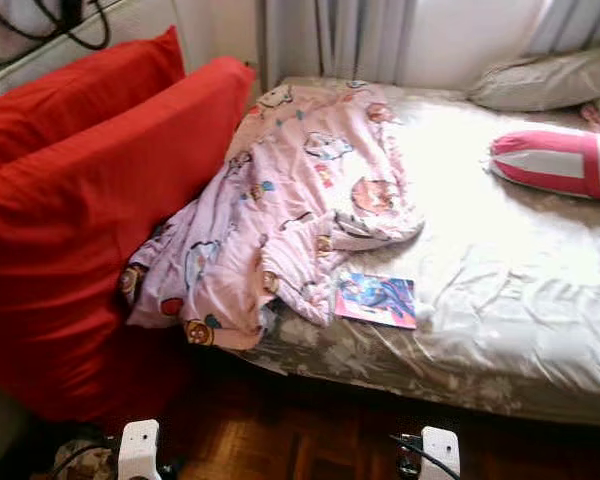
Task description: Clean up the room
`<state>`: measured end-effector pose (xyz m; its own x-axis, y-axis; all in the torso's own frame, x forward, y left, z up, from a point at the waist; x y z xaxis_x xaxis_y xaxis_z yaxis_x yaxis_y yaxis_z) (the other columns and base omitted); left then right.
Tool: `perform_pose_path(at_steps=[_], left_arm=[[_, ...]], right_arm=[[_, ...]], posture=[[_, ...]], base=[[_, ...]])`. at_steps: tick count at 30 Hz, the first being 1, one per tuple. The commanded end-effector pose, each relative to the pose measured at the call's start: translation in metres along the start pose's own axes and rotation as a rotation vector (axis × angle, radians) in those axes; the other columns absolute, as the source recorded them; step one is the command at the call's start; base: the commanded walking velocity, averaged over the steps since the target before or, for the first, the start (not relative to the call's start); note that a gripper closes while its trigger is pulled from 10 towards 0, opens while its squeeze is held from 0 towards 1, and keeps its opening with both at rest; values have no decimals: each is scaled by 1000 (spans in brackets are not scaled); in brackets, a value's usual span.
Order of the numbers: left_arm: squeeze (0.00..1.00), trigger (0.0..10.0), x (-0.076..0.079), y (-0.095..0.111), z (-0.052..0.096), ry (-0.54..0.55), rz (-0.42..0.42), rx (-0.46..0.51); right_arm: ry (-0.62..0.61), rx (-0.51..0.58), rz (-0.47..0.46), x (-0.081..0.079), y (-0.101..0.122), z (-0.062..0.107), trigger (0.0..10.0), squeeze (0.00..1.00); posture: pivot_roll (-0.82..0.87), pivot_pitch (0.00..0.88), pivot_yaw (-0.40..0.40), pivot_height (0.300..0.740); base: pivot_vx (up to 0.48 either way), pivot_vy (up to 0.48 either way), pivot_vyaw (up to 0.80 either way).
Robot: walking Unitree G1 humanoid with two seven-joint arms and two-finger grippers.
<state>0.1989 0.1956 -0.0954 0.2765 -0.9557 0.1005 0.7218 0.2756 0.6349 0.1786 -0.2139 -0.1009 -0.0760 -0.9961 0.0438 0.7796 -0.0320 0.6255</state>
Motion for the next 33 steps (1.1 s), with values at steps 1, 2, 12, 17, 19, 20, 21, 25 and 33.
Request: perform_pose_path(at_steps=[1,2,12,17,19,20,21,25,33], left_arm=[[0,10000,-17,4,-1,-41,-125,-94],[0,10000,-17,4,-1,-41,-125,-93],[0,10000,-15,5,-1,-43,-115,-88],[0,10000,-15,6,-1,-41,-109,-89],[0,10000,-15,6,-1,-39,-104,-88],[0,10000,-15,6,-1,-39,-104,-88],[0,10000,-15,6,-1,-39,-104,-87],[0,10000,-15,6,-1,-41,-101,-86],[0,10000,-16,6,-1,-39,-100,-88]], right_arm=[[40,-36,-181,-18,14,-7,10000,0],[39,-35,-183,-18,14,-7,10000,0],[9,-50,-274,-17,12,-7,10000,0],[6,-49,-273,-17,13,-8,10000,0],[-4,-43,-282,-16,13,-8,10000,0],[-4,-42,-278,-16,13,-8,10000,0],[-4,-42,-275,-16,14,-8,10000,0],[9,-30,-269,-17,15,-8,10000,0],[20,-27,-250,-18,16,-8,10000,0]], posture=[[67,0,-26,740],[67,0,-26,740],[70,0,-30,740],[72,0,-32,740],[73,0,-33,740],[73,0,-33,740],[73,0,-33,740],[74,0,-30,740],[77,0,-26,740]], base=[[281,0,0],[281,0,0],[281,0,-236],[281,0,-744],[279,0,0],[281,0,0],[281,0,0],[283,0,0],[282,0,0]])
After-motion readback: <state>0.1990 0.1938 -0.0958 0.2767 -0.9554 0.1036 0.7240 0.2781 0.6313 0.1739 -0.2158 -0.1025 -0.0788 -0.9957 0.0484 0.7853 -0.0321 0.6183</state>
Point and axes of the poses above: a point about 5 cm out from each wrist's last joint towards the gripper, its own z axis pointing back from the gripper into the wrist, its own y axis along the axis of the wrist's last joint, x = y × z, the point moved 2 cm from there along -z, pointing out of the wrist towards the gripper, and after that the axes turned 9 degrees about z, right-handed, at the moved point
